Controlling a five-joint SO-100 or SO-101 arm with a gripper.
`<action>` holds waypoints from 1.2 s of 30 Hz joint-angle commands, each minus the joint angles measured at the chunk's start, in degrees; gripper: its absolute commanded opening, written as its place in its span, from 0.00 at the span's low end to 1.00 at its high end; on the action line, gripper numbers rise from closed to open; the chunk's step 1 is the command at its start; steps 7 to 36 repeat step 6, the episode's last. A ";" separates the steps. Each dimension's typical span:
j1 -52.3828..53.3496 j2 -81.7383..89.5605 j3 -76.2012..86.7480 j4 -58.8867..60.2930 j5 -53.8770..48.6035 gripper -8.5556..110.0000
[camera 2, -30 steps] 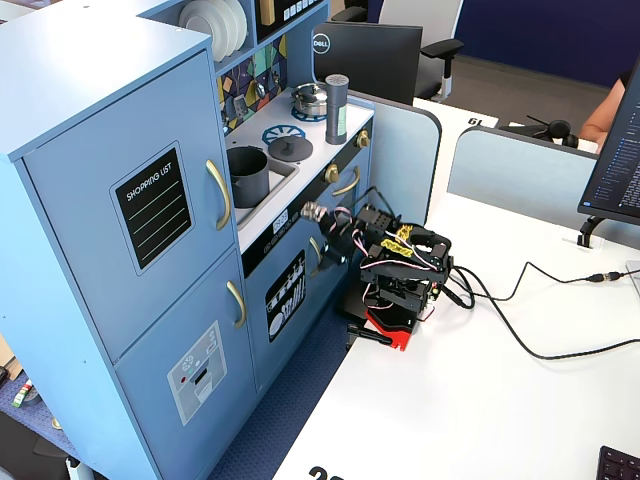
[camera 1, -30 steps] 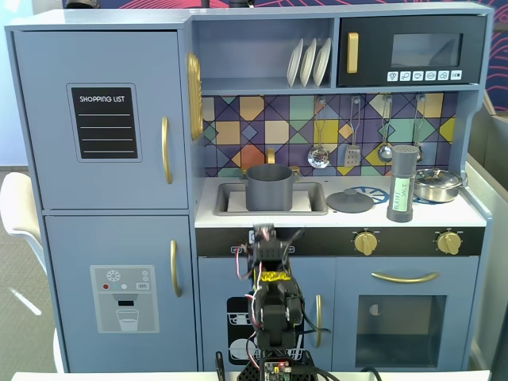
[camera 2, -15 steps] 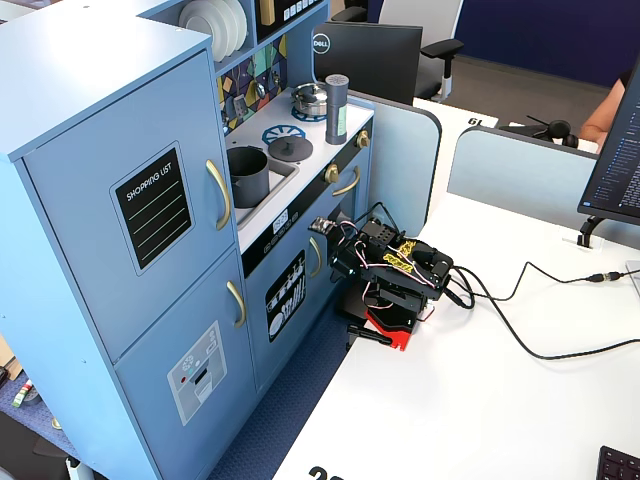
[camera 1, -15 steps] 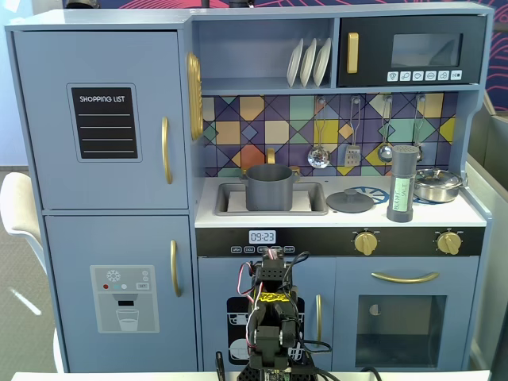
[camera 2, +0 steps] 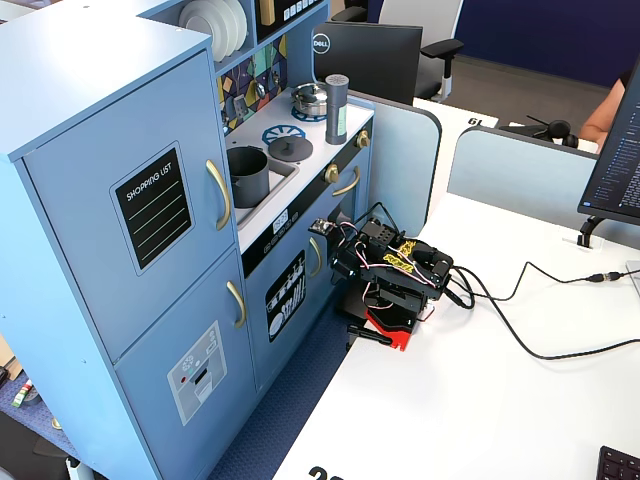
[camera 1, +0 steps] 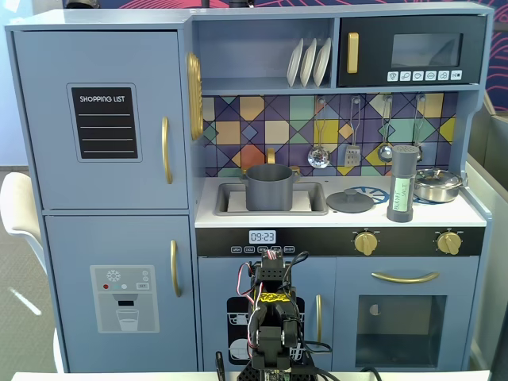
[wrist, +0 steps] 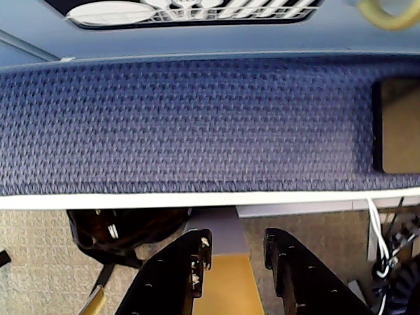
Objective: Put salt in the gray recipient
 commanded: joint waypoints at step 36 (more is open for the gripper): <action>-3.16 0.35 -0.44 0.18 -0.53 0.09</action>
